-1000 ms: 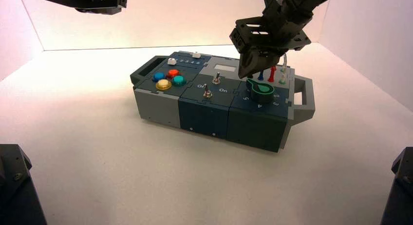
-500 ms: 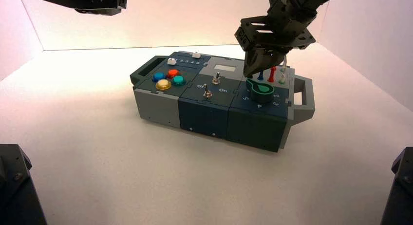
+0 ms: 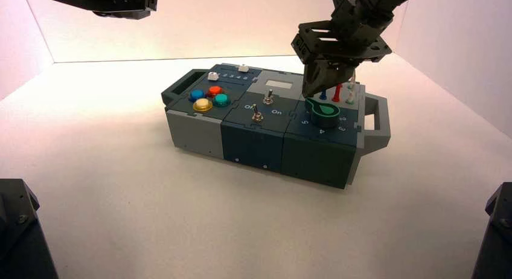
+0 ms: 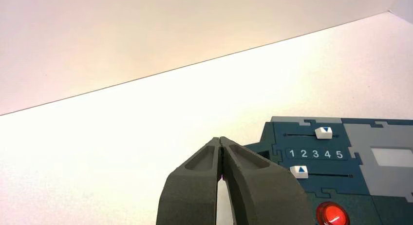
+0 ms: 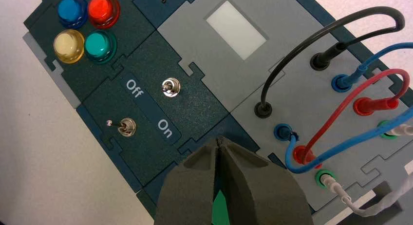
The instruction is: Turn the knob to position 2.
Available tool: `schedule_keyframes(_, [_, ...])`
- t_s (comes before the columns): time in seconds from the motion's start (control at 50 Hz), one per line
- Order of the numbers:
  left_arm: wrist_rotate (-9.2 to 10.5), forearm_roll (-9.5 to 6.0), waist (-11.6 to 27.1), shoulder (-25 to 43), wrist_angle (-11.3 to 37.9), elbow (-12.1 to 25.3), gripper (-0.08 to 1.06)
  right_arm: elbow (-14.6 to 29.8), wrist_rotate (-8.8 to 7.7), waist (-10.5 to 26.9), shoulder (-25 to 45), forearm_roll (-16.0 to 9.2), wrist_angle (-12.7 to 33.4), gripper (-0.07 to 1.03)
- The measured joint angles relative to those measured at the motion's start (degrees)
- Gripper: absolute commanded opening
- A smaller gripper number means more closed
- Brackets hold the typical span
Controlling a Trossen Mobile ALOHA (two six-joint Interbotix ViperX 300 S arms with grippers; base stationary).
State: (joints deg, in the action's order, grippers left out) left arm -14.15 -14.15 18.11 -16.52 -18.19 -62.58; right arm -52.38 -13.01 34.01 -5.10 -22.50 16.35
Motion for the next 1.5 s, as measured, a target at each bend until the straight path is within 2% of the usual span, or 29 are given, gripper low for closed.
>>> schedule_keyframes(0.38, [0.0, 0.0, 0.0, -0.1, 0.0, 0.0, -0.03, 0.2, 0.0, 0.2, 0.3, 0.0, 1.3, -0.02])
schedule_keyframes(0.68, [-0.09, 0.0, 0.0, -0.1, 0.0, 0.0, -0.03, 1.1, -0.09, 2.2, 1.1, 0.0, 2.0, -0.02])
schedule_keyframes(1.5, [-0.09, 0.0, 0.0, -0.4, 0.0, 0.0, -0.03, 1.2, -0.09, 2.6, 1.1, -0.5, 2.5, -0.02])
